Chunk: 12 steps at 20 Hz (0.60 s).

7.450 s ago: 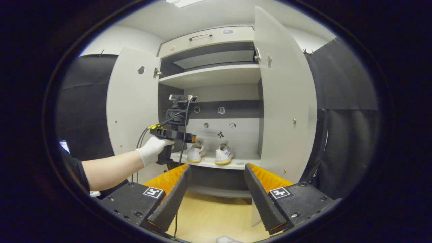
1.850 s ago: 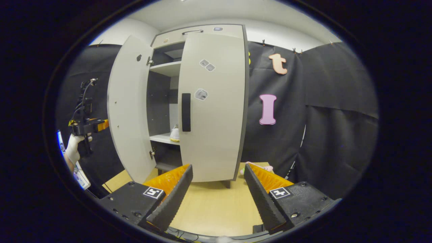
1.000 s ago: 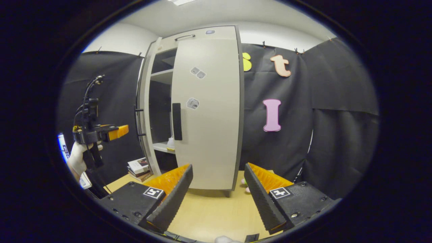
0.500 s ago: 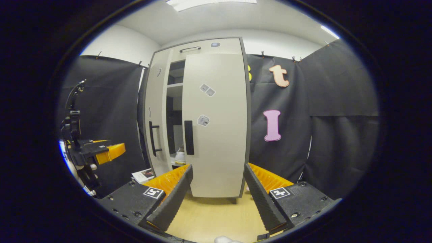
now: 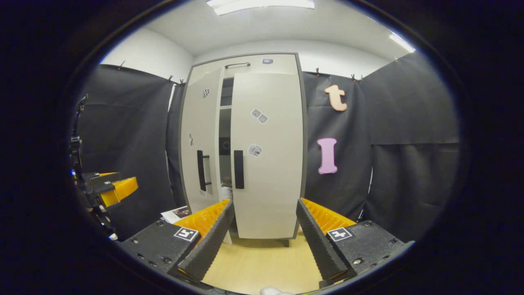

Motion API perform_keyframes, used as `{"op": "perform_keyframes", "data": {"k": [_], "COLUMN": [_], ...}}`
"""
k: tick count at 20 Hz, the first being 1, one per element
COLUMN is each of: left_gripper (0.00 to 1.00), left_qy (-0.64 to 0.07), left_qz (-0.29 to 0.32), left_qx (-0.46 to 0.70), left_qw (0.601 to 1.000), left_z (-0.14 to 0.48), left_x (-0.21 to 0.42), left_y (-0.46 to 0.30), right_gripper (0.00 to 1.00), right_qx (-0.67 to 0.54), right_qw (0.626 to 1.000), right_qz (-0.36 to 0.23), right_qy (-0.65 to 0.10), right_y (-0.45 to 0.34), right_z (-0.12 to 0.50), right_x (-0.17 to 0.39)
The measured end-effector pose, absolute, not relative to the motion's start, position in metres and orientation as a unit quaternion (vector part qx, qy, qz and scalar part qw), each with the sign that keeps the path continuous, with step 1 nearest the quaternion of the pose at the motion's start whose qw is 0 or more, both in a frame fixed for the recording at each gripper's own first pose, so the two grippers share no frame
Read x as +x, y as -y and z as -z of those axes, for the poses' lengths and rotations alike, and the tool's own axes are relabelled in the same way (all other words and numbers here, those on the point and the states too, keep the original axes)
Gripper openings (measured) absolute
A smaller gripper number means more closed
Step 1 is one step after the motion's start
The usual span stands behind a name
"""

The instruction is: Grab one shoe with the right hand and put it into the shoe cabinet, grab the other shoe with the left hand and put it into the shoe cabinet; then close the right door with the right hand and the left door with the left hand.

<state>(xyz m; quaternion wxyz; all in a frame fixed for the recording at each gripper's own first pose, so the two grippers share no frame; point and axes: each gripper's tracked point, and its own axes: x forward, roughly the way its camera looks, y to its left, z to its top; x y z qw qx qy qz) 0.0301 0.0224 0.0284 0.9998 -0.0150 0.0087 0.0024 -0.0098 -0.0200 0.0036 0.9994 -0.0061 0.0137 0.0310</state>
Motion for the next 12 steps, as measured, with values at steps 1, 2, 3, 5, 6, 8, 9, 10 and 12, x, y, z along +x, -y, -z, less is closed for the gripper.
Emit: {"op": "perform_keyframes", "data": {"k": [1,2,3,5,6,8,9,10,12], "left_gripper": [0.97,0.97,0.96,0.97,0.97,0.97,0.97,0.97,0.97], "left_qy": [-0.011,-0.013,-0.014,-0.01,-0.008,-0.005,-0.002,-0.002,-0.001], "left_qz": [-0.002,0.001,0.005,0.006,0.007,0.009,0.01,0.01,0.011], "left_qx": [-0.011,-0.011,-0.012,-0.016,-0.017,-0.021,-0.022,-0.021,-0.019], "left_qw": [1.0,1.0,1.0,1.0,1.0,1.0,1.0,1.0,1.0], "left_z": [-0.027,-0.025,-0.024,-0.028,-0.03,-0.032,-0.034,-0.035,-0.036], "left_x": [0.029,0.028,0.027,0.028,0.027,0.028,0.029,0.03,0.031], "left_y": [-0.024,-0.024,-0.025,-0.026,-0.026,-0.026,-0.027,-0.029,-0.028], "right_gripper": [0.99,0.99,0.99,0.99,0.99,0.99,0.99,0.99,0.99], "right_qx": [-0.005,-0.006,-0.007,-0.008,-0.01,-0.01,-0.01,-0.011,-0.011], "right_qw": [0.999,0.999,0.999,0.999,0.999,1.0,1.0,1.0,1.0], "right_qz": [-0.032,-0.031,-0.031,-0.028,-0.025,-0.021,-0.02,-0.017,-0.015], "right_qy": [-0.015,-0.017,-0.018,-0.017,-0.017,-0.016,-0.015,-0.016,-0.017], "right_y": [0.017,0.015,0.013,0.013,0.014,0.015,0.016,0.017,0.018], "right_z": [-0.003,-0.002,-0.002,-0.003,-0.003,-0.005,-0.005,-0.005,-0.004], "right_x": [-0.01,-0.012,-0.013,-0.014,-0.014,-0.016,-0.015,-0.015,-0.015]}}
